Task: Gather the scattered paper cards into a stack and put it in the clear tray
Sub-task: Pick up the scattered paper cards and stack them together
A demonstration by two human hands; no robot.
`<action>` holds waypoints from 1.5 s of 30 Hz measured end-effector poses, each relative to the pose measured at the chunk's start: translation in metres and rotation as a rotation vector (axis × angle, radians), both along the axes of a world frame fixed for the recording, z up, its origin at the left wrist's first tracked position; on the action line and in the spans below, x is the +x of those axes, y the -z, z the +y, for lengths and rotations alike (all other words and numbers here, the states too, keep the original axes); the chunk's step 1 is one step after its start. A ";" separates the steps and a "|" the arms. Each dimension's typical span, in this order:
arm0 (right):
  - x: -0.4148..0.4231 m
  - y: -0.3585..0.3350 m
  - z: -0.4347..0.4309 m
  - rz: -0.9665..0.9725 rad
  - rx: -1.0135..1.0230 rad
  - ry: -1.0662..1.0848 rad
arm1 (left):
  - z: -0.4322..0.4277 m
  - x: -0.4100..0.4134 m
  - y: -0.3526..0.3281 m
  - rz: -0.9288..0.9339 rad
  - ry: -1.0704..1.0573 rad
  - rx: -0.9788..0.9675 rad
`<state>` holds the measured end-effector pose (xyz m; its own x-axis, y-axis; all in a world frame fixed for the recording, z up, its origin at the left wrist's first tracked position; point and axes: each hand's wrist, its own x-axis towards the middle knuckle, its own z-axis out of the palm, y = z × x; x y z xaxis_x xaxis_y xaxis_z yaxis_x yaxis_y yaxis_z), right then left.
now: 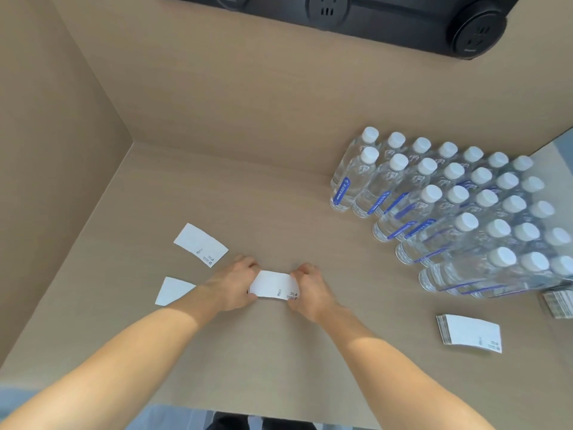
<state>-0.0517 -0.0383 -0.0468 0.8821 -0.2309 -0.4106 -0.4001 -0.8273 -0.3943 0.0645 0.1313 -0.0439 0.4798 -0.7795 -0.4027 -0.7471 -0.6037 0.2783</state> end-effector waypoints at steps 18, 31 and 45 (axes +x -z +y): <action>0.006 0.003 0.005 0.066 -0.107 -0.040 | -0.003 -0.010 0.000 0.205 -0.246 -0.033; 0.105 -0.034 0.068 0.000 -0.042 -0.053 | 0.076 0.121 -0.028 0.055 -0.273 0.006; 0.153 0.006 0.140 0.016 -0.102 0.032 | 0.097 0.148 -0.005 0.060 -0.162 0.078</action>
